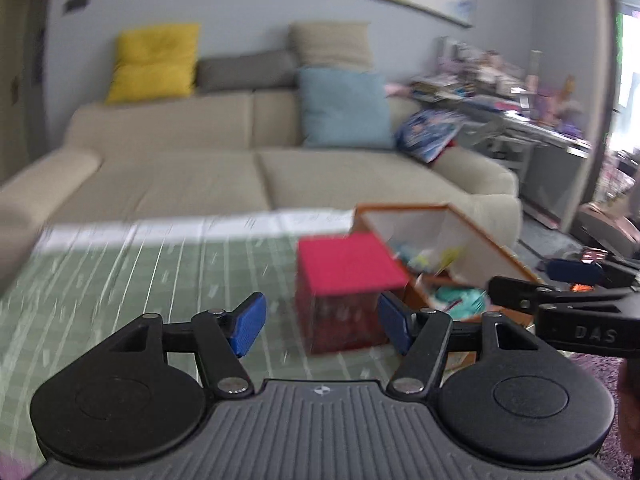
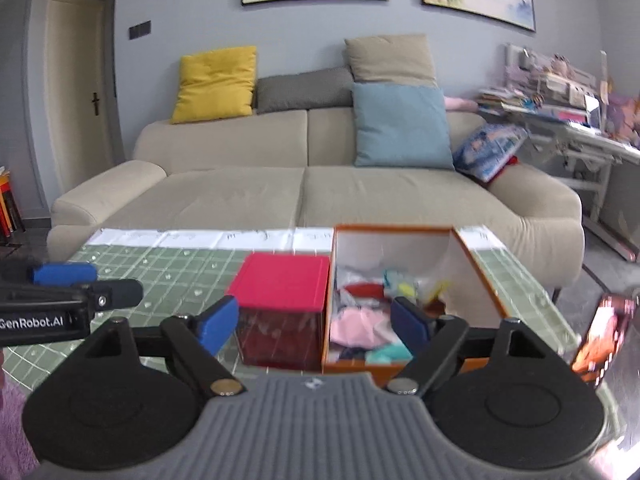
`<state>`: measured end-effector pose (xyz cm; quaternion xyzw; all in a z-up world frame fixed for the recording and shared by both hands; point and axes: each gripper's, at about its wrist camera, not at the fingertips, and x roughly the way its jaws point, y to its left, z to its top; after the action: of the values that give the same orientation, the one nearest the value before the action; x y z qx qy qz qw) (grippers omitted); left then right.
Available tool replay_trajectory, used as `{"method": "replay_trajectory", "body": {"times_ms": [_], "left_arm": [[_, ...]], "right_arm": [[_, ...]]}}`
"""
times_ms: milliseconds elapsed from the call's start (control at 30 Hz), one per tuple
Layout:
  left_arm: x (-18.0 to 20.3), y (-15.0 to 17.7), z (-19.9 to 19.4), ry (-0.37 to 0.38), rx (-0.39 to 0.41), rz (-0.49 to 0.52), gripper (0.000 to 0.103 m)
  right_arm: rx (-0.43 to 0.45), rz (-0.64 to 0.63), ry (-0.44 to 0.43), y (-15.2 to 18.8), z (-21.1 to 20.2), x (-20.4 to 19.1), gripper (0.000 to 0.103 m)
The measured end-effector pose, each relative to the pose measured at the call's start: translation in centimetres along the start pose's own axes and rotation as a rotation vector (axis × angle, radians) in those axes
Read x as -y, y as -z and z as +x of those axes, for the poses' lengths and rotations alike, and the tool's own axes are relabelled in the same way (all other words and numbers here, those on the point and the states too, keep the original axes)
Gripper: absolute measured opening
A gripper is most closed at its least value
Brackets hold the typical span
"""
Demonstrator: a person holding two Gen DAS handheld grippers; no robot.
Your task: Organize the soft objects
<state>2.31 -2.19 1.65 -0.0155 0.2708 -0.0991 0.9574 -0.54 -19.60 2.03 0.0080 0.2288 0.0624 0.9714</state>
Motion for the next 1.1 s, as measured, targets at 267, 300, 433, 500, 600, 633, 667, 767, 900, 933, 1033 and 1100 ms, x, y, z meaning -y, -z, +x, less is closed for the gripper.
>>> {"method": "replay_trajectory", "body": {"times_ms": [267,300,433,500,600,633,667,767,900,933,1033,1100], "left_arm": [[-1.6,3.7,0.8,-0.126,-0.015,-0.037,0.075],[-1.5,4.1,1.0,-0.137,-0.029,-0.019,0.077],[-1.2,5.7,1.2,-0.140,-0.094,0.027,0.088],[-1.1,6.2,1.4,-0.145,-0.119,0.032,0.088],[-1.2,6.7,1.5,-0.136,-0.114,0.025,0.088],[-1.1,6.7,1.5,-0.140,-0.115,0.030,0.089],[-1.0,6.9,1.5,-0.147,-0.120,0.035,0.089],[-0.7,7.1,1.5,-0.159,-0.130,0.048,0.089],[-0.6,6.9,1.2,-0.156,-0.123,0.048,0.089],[-0.7,6.9,1.3,-0.152,-0.123,0.046,0.089],[-0.7,6.9,1.4,-0.149,-0.129,0.047,0.089],[-0.7,6.9,1.5,-0.150,-0.133,0.050,0.089]], "right_arm": [[-0.083,0.015,0.047,3.3,2.1,-1.0,0.084],[-0.086,0.012,0.054,3.6,2.4,-1.0,0.085],[-0.120,0.017,0.055,4.5,3.4,-1.2,0.086],[-0.140,-0.001,0.067,4.7,3.9,-1.5,0.086],[-0.168,-0.028,0.079,4.9,4.5,-2.0,0.086],[-0.170,-0.034,0.078,5.0,4.5,-2.0,0.086],[-0.167,-0.036,0.078,5.0,4.5,-2.1,0.086],[-0.162,-0.034,0.073,5.0,4.5,-2.0,0.086],[-0.160,-0.036,0.069,5.0,4.4,-2.1,0.086],[-0.160,-0.036,0.067,5.0,4.3,-2.1,0.086],[-0.160,-0.038,0.065,5.1,4.3,-2.2,0.086],[-0.163,-0.035,0.064,5.1,4.3,-2.1,0.086]]}}
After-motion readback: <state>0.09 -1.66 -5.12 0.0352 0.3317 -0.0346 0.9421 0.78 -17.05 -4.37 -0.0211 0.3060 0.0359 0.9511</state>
